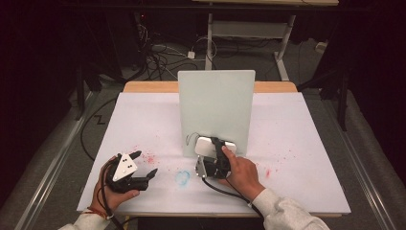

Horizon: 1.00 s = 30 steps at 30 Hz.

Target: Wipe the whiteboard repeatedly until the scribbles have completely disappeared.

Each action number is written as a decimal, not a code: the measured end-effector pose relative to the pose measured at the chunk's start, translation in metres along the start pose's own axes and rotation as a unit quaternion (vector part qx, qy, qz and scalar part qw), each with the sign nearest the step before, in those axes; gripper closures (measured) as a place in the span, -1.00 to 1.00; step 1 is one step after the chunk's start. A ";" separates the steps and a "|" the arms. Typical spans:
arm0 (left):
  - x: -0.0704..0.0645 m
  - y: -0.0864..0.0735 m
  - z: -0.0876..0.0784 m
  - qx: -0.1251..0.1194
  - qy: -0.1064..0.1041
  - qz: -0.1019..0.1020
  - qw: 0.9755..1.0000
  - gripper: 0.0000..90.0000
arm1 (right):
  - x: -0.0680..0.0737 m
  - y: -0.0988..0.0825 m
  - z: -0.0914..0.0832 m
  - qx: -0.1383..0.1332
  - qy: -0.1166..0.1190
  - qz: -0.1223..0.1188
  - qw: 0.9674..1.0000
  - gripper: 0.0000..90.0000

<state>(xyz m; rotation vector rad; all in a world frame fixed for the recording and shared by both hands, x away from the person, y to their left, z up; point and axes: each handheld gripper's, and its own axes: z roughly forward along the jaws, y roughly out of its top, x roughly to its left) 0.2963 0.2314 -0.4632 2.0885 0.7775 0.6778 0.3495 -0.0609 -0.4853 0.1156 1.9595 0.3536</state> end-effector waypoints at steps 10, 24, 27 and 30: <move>-0.002 0.001 0.002 -0.001 -0.011 -0.010 1.000 -0.57 | -0.017 0.015 0.002 -0.018 -0.022 0.059 0.998 -0.31; -0.003 0.002 0.003 -0.002 -0.016 -0.013 1.000 -0.57 | 0.004 0.055 0.011 -0.026 -0.023 0.093 0.995 -0.31; -0.003 0.002 0.003 -0.002 -0.018 -0.015 1.000 -0.57 | 0.016 0.059 0.012 -0.019 -0.020 0.070 0.997 -0.31; -0.002 0.001 0.003 -0.002 -0.018 -0.016 1.000 -0.57 | 0.020 0.057 0.012 -0.018 -0.018 0.051 0.998 -0.31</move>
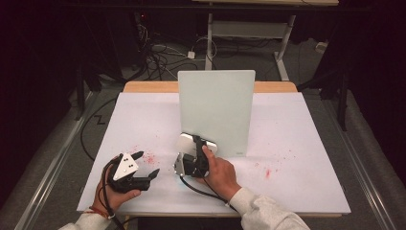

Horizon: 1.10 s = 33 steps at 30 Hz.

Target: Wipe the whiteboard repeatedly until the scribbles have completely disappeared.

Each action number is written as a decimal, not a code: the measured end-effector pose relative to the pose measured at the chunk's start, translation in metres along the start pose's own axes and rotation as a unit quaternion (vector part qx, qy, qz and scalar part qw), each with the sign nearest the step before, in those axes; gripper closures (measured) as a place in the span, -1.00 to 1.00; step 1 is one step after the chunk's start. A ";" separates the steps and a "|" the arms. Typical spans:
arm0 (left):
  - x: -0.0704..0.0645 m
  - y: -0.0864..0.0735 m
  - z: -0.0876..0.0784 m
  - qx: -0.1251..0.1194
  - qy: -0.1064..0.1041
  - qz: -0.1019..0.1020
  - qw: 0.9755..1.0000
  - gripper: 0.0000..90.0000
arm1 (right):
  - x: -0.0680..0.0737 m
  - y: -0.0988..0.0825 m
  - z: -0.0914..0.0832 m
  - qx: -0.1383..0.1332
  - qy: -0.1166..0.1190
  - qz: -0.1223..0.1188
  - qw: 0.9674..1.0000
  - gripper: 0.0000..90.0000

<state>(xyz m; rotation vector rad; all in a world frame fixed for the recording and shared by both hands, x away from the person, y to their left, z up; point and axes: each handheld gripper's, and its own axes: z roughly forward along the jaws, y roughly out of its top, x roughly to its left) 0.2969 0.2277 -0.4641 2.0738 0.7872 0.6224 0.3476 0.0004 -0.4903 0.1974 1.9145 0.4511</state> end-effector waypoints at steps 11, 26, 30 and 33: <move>0.000 0.000 -0.001 0.002 0.005 -0.001 1.000 -0.57 | -0.003 -0.038 -0.009 0.021 0.010 -0.047 0.999 -0.31; 0.000 0.001 0.001 0.001 0.003 -0.002 1.000 -0.57 | -0.004 -0.041 -0.009 0.020 0.014 -0.064 0.998 -0.31; 0.000 0.001 0.002 0.003 0.000 0.000 1.000 -0.57 | 0.002 -0.020 -0.004 0.006 0.019 -0.059 0.998 -0.31; 0.000 0.001 0.002 0.002 0.000 -0.001 1.000 -0.57 | 0.010 -0.005 -0.001 0.003 0.017 -0.064 0.998 -0.31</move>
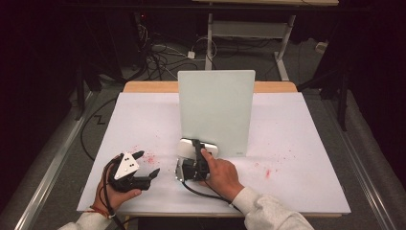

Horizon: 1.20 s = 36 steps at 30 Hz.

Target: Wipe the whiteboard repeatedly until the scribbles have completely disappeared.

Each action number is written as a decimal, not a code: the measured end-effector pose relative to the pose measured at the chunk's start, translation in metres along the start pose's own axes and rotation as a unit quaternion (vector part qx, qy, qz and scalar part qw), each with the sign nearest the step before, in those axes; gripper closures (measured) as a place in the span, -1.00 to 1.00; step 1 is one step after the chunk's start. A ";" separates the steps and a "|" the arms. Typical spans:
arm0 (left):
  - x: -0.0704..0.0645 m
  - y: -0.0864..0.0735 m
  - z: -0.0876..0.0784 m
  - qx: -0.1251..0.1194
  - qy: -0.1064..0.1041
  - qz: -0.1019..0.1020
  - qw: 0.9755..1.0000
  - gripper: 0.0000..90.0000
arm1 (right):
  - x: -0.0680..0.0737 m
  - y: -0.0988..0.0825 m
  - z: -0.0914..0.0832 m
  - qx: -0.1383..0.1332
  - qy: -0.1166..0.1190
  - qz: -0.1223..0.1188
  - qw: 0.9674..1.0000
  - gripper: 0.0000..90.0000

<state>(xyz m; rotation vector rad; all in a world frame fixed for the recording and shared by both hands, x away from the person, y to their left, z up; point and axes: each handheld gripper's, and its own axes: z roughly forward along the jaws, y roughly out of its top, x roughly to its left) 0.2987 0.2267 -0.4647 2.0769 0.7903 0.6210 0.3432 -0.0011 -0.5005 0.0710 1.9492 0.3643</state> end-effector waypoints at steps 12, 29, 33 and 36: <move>0.000 0.000 -0.002 0.002 0.004 0.002 1.000 -0.57 | -0.010 -0.023 -0.005 0.017 -0.004 0.006 1.000 -0.31; 0.001 -0.001 -0.005 -0.001 0.008 0.000 1.000 -0.57 | -0.040 -0.087 -0.021 0.064 -0.005 0.035 0.997 -0.31; 0.001 0.000 -0.005 -0.002 0.009 0.000 1.000 -0.57 | -0.046 -0.104 -0.025 0.076 -0.005 0.047 0.996 -0.31; 0.001 0.000 -0.005 -0.001 0.009 0.001 1.000 -0.57 | -0.051 -0.114 -0.027 0.085 -0.010 0.056 0.995 -0.31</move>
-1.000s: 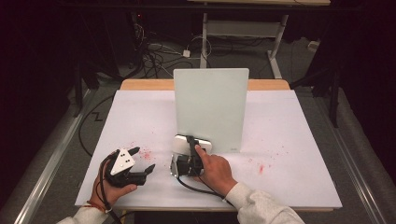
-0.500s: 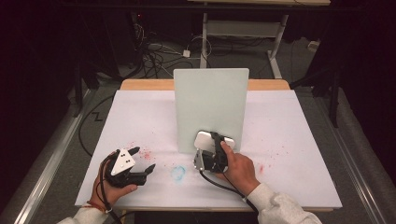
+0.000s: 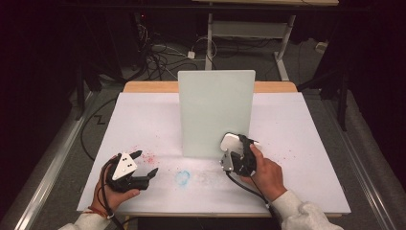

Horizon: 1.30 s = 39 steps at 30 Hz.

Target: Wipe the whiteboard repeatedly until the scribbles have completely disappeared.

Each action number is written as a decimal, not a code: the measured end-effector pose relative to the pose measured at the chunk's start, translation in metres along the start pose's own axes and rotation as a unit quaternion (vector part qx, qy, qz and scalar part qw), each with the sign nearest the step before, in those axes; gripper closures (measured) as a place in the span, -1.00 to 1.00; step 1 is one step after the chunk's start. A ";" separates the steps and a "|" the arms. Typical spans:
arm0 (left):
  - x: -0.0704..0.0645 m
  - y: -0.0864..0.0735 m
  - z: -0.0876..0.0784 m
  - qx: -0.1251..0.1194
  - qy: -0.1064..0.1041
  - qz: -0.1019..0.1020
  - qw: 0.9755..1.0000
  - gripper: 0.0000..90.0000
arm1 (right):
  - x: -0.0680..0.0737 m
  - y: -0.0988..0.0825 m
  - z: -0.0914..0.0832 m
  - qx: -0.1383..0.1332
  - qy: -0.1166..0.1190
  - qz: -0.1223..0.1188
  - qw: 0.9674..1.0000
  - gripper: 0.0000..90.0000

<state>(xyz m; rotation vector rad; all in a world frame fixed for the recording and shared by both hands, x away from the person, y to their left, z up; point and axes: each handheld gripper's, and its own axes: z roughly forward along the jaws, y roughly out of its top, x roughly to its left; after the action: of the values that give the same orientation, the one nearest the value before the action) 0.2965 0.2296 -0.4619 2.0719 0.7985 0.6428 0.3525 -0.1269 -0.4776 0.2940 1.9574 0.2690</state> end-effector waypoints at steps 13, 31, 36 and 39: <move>0.000 0.000 0.000 0.002 0.000 0.001 1.000 -0.57 | -0.028 -0.033 -0.002 0.024 -0.001 0.057 0.998 -0.31; -0.001 0.000 0.002 0.003 -0.001 0.002 1.000 -0.57 | -0.054 -0.048 -0.007 0.017 -0.014 0.134 0.991 -0.31; -0.002 0.001 0.003 0.004 -0.001 0.004 1.000 -0.57 | -0.048 -0.035 -0.004 0.006 -0.013 0.120 0.993 -0.31; -0.002 0.001 0.003 0.005 -0.002 0.003 1.000 -0.57 | -0.045 -0.027 -0.002 0.000 -0.016 0.113 0.993 -0.31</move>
<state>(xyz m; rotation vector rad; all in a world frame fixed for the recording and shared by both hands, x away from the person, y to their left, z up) 0.2975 0.2260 -0.4635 2.0844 0.7949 0.6403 0.3653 -0.1667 -0.4466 0.5194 1.8938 0.4087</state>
